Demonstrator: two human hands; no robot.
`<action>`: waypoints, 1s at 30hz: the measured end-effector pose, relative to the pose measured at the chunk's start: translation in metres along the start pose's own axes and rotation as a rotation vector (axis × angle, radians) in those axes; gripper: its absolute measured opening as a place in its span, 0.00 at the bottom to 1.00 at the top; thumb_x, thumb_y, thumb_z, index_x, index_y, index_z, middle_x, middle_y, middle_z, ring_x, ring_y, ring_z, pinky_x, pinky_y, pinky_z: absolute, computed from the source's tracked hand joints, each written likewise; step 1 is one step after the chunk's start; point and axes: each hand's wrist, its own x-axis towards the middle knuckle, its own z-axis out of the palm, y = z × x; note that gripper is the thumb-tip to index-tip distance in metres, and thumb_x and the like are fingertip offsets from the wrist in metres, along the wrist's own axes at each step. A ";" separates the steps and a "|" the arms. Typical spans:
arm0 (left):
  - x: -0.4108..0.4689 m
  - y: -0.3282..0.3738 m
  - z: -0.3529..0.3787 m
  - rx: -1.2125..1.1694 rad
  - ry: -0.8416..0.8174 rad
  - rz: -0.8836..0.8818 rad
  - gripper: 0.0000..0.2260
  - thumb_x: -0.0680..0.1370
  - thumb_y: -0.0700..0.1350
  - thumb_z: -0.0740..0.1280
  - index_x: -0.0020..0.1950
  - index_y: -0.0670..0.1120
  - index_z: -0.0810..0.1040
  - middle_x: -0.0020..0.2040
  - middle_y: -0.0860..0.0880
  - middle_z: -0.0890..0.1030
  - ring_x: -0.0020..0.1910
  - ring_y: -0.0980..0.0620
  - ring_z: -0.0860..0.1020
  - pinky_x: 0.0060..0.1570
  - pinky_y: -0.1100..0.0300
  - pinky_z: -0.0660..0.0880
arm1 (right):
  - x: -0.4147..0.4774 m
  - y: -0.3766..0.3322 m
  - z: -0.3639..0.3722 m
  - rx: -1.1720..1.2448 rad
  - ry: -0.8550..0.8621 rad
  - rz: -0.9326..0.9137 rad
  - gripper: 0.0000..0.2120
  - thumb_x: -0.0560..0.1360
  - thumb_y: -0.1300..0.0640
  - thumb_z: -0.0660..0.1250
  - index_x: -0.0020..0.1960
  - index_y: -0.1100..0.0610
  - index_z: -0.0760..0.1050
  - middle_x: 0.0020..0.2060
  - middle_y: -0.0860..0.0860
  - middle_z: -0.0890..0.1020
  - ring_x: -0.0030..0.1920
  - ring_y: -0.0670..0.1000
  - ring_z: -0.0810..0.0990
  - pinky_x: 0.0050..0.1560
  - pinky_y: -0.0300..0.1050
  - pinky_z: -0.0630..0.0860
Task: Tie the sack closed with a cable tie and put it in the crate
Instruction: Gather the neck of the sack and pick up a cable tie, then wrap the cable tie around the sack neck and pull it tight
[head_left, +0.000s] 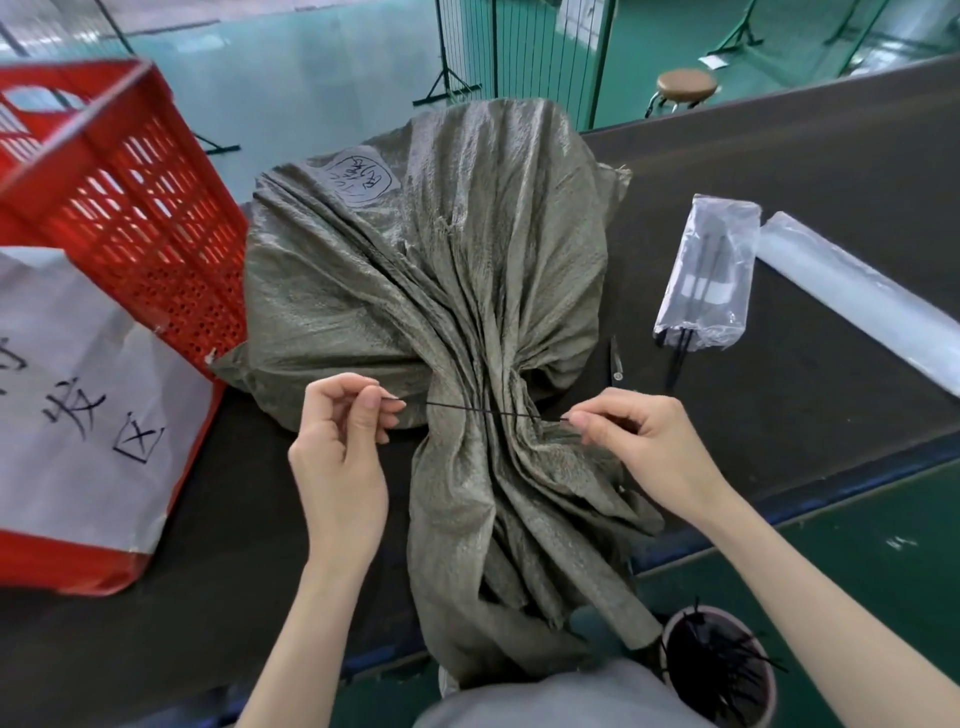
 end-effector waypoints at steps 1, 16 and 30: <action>-0.001 0.002 0.001 -0.028 0.000 -0.015 0.08 0.80 0.38 0.62 0.46 0.51 0.73 0.39 0.49 0.79 0.37 0.58 0.79 0.38 0.68 0.74 | 0.000 -0.001 0.000 0.018 0.003 0.011 0.04 0.73 0.60 0.71 0.41 0.53 0.83 0.33 0.41 0.82 0.35 0.42 0.79 0.41 0.39 0.74; -0.012 -0.003 0.016 0.034 -0.109 -0.046 0.13 0.78 0.38 0.66 0.61 0.47 0.72 0.51 0.52 0.81 0.49 0.59 0.80 0.49 0.68 0.74 | 0.008 0.013 -0.016 0.081 0.015 0.072 0.03 0.72 0.65 0.70 0.41 0.59 0.81 0.31 0.51 0.80 0.33 0.42 0.73 0.37 0.33 0.69; -0.011 -0.070 0.018 0.162 -0.192 -0.482 0.10 0.79 0.45 0.63 0.59 0.46 0.77 0.54 0.49 0.80 0.57 0.52 0.77 0.58 0.58 0.71 | -0.003 0.102 -0.056 -0.198 -0.028 0.382 0.09 0.73 0.68 0.68 0.41 0.54 0.80 0.33 0.55 0.82 0.33 0.43 0.77 0.41 0.36 0.72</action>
